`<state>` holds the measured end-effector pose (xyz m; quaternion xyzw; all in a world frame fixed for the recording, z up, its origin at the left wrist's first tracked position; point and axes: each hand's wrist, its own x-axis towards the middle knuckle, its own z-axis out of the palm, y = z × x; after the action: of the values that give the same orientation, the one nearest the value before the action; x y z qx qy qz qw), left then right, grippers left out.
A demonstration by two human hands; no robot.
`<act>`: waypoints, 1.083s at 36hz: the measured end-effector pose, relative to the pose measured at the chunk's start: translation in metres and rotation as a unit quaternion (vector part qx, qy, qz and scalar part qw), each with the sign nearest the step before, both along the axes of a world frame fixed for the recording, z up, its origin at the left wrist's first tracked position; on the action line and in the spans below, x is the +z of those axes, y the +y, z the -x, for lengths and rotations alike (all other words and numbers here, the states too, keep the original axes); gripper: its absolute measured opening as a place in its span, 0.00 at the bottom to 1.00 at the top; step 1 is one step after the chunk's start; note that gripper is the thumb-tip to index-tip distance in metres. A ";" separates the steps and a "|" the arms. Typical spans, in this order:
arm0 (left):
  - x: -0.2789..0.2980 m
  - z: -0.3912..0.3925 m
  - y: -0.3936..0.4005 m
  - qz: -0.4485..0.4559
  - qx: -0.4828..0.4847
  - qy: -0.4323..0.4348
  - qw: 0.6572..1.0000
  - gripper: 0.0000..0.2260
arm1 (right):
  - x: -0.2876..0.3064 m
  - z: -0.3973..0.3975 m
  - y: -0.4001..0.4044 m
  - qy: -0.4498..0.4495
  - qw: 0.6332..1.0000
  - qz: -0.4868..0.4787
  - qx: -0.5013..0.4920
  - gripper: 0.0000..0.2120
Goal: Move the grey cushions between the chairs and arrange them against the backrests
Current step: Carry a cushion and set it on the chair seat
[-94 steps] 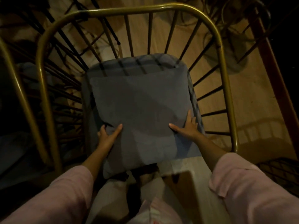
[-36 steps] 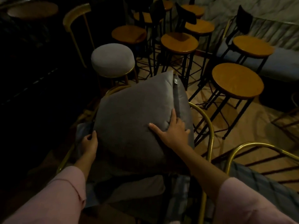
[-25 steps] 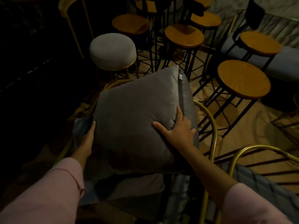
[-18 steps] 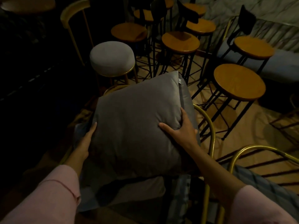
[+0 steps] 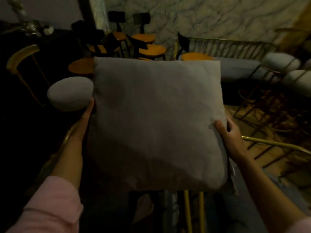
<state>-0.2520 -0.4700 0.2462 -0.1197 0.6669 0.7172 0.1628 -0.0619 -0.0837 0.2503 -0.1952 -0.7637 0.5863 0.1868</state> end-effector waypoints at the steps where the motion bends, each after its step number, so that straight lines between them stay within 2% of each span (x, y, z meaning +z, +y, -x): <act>1: -0.003 0.006 0.016 0.000 -0.016 0.014 1.000 0.39 | 0.005 -0.011 0.015 0.001 1.000 0.004 -0.021 0.53; 3: 0.009 -0.002 0.065 0.002 -0.048 0.028 0.998 0.41 | 0.014 -0.036 0.046 0.008 0.998 0.016 -0.063 0.54; 7: 0.034 -0.041 0.178 0.003 -0.139 0.064 0.988 0.21 | 0.019 -0.094 0.111 -0.007 0.989 0.037 -0.142 0.60; 9: 0.035 -0.061 0.227 -0.023 -0.173 0.061 0.983 0.17 | 0.019 -0.124 0.147 -0.018 0.983 0.046 -0.176 0.60; 12: 0.026 -0.085 0.289 -0.060 -0.202 0.064 0.975 0.37 | 0.019 -0.160 0.199 -0.033 0.977 0.062 -0.203 0.58; 13: 0.021 -0.092 0.310 -0.066 -0.211 0.056 0.974 0.41 | 0.018 -0.170 0.217 -0.036 0.974 0.073 -0.212 0.56; 17: 0.015 -0.134 0.397 -0.073 -0.248 0.079 0.963 0.40 | 0.014 -0.203 0.295 -0.044 0.962 0.108 -0.246 0.56; 20: 0.010 -0.160 0.456 -0.089 -0.245 0.092 0.961 0.39 | 0.005 -0.221 0.356 -0.064 0.958 0.128 -0.247 0.63; 24: 0.001 -0.181 0.521 -0.083 -0.196 0.093 0.973 0.50 | -0.003 -0.227 0.413 -0.059 0.966 0.115 -0.222 0.65; 27: -0.017 -0.185 0.552 -0.066 -0.186 0.102 0.975 0.55 | -0.018 -0.222 0.443 -0.039 0.973 0.118 -0.195 0.59; 35: -0.078 -0.182 0.599 0.004 -0.134 0.059 0.989 0.58 | -0.084 -0.194 0.495 -0.051 0.962 0.204 -0.172 0.60; 38: -0.115 -0.173 0.605 0.038 -0.093 0.015 0.995 0.42 | -0.114 -0.182 0.501 -0.071 0.954 0.242 -0.163 0.52; 39: -0.130 -0.169 0.604 0.073 -0.085 -0.008 0.994 0.41 | -0.126 -0.180 0.503 -0.086 0.949 0.255 -0.164 0.52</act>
<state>-0.0834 0.1344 0.1161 -0.0795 0.7240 0.6491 0.2195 0.1176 0.4192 0.1241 -0.4085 -0.5593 0.7038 0.1581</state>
